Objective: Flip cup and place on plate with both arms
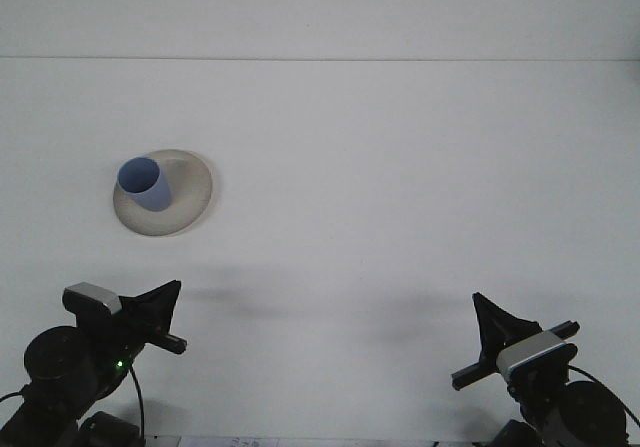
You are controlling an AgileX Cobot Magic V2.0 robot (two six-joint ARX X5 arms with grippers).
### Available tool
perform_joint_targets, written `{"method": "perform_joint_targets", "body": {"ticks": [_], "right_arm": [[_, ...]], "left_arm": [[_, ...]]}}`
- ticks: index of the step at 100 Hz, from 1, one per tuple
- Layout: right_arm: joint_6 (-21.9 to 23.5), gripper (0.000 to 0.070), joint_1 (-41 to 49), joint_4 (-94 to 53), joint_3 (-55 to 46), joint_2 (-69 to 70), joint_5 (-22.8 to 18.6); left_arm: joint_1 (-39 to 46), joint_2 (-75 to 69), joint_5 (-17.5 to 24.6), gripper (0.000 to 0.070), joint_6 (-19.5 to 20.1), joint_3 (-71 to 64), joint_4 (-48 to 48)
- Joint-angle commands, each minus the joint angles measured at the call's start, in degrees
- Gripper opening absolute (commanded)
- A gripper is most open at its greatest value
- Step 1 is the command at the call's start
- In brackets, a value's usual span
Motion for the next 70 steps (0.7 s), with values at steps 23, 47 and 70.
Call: {"method": "perform_joint_targets", "body": {"ticks": [23, 47, 70], "right_arm": [[0.57, 0.0006, 0.52, 0.72, 0.15, 0.13, -0.13], [0.57, 0.0006, 0.52, 0.72, 0.15, 0.13, -0.13], [0.57, 0.0006, 0.52, 0.72, 0.15, 0.13, -0.13]], "left_arm": [[0.68, -1.20, 0.07, 0.0015, 3.56, 0.35, 0.44], [6.95, -11.67, -3.52, 0.0015, 18.43, -15.93, 18.64], [11.10, -19.82, -11.56, 0.0015, 22.84, -32.65, 28.52]]}}
